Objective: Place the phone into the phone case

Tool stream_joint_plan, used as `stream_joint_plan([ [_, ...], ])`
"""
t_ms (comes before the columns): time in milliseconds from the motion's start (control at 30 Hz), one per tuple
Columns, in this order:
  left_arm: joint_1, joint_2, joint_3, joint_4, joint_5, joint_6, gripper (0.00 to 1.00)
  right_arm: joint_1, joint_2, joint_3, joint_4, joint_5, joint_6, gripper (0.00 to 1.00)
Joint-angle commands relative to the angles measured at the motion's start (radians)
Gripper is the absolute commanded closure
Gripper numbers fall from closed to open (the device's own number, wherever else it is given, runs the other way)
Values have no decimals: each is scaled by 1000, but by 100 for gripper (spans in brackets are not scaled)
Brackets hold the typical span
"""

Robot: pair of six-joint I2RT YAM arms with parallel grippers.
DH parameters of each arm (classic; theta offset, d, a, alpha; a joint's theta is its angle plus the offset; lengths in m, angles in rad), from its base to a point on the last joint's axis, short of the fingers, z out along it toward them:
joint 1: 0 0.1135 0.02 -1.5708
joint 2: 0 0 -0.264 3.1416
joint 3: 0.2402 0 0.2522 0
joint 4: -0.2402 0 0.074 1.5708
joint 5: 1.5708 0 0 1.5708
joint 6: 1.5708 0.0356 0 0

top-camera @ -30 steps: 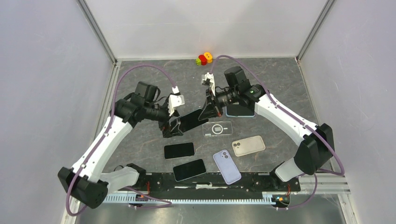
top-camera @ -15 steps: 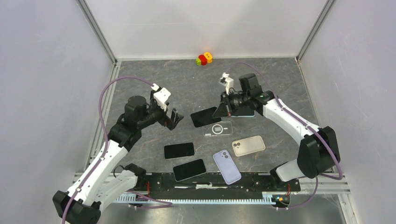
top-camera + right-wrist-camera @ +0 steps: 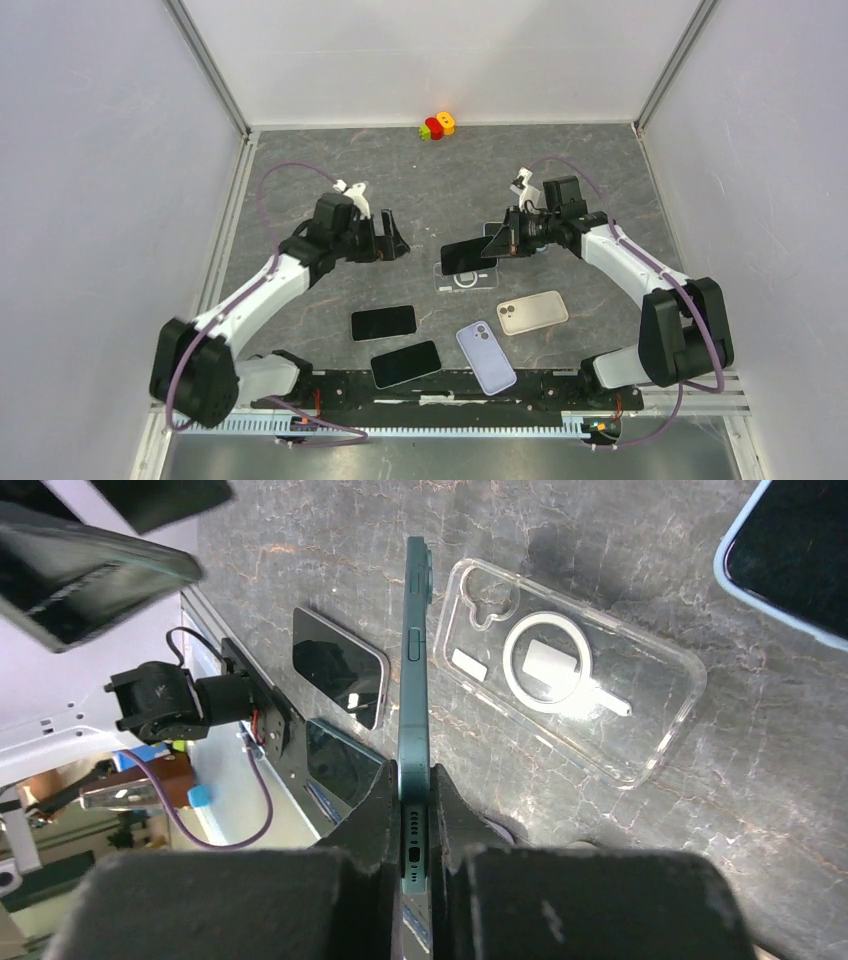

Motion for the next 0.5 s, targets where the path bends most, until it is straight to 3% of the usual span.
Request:
stream_joint_plan([
  [0, 9, 145, 36, 29, 163, -188, 3, -11, -12, -7, 64, -50, 93, 100],
  [267, 3, 371, 55, 165, 321, -337, 25, -14, 46, -16, 61, -66, 116, 100],
  [467, -21, 466, 100, 168, 356, -352, 29, -14, 91, -11, 37, -74, 79, 100],
])
